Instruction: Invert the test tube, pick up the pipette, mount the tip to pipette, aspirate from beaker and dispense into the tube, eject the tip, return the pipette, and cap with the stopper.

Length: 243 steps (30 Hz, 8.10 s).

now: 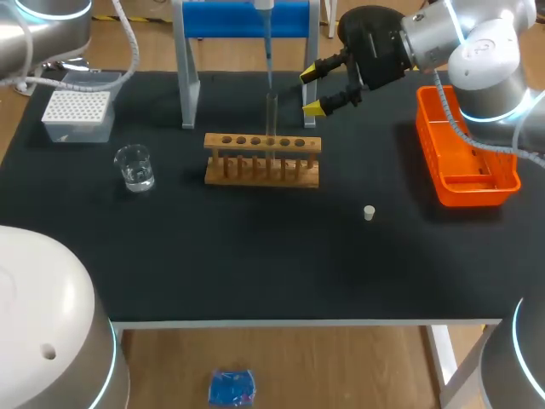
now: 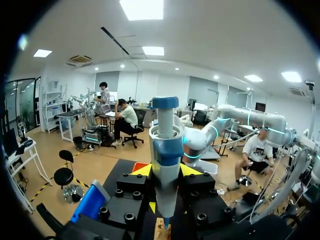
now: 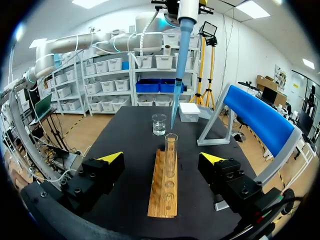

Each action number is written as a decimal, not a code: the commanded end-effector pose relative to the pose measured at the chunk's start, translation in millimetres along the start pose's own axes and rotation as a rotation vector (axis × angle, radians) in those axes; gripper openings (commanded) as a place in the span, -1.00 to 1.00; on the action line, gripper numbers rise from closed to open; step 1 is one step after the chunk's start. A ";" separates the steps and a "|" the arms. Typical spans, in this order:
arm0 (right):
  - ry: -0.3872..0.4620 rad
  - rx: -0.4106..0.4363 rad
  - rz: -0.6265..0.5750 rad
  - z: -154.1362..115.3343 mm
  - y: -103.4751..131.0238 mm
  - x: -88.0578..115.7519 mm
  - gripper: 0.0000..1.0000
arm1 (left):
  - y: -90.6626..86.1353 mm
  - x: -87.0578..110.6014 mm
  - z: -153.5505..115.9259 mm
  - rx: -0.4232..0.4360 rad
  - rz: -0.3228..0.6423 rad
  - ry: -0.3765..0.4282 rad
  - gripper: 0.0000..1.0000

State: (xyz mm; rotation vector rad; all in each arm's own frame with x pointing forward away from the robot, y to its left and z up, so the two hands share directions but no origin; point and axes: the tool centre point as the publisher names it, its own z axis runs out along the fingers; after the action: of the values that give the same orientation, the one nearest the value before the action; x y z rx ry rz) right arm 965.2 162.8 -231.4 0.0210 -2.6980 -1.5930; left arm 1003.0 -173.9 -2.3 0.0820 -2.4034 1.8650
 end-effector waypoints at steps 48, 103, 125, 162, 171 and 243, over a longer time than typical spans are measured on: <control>0.002 0.000 0.000 -0.5 -0.3 -0.3 1.00 | 7.4 -1.0 0.5 0.025 0.009 -0.022 -1.00; 0.002 0.000 0.000 -0.5 -0.3 -0.3 1.00 | 28.2 -6.4 6.1 0.002 -0.017 -0.063 -1.00; 0.002 0.000 0.000 -0.5 -0.3 -0.3 1.00 | 36.0 -1.7 10.0 0.036 -0.025 -0.035 -1.00; 0.002 0.000 0.000 -0.5 -0.3 -0.3 1.00 | 54.4 -4.2 13.1 0.008 0.017 -0.065 -1.00; 0.002 0.000 0.000 -0.5 -0.3 -0.3 1.00 | 56.2 -3.9 14.2 0.011 0.024 -0.065 -1.00; 0.002 0.000 0.000 -0.5 -0.3 -0.3 1.00 | 71.3 1.1 24.3 -0.014 0.058 -0.083 -1.00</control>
State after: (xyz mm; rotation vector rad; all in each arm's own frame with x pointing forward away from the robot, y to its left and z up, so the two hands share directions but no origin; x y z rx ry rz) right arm 965.2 162.8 -231.4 0.0210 -2.6979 -1.5930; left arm 997.2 -179.1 -77.3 0.0868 -2.4931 1.8987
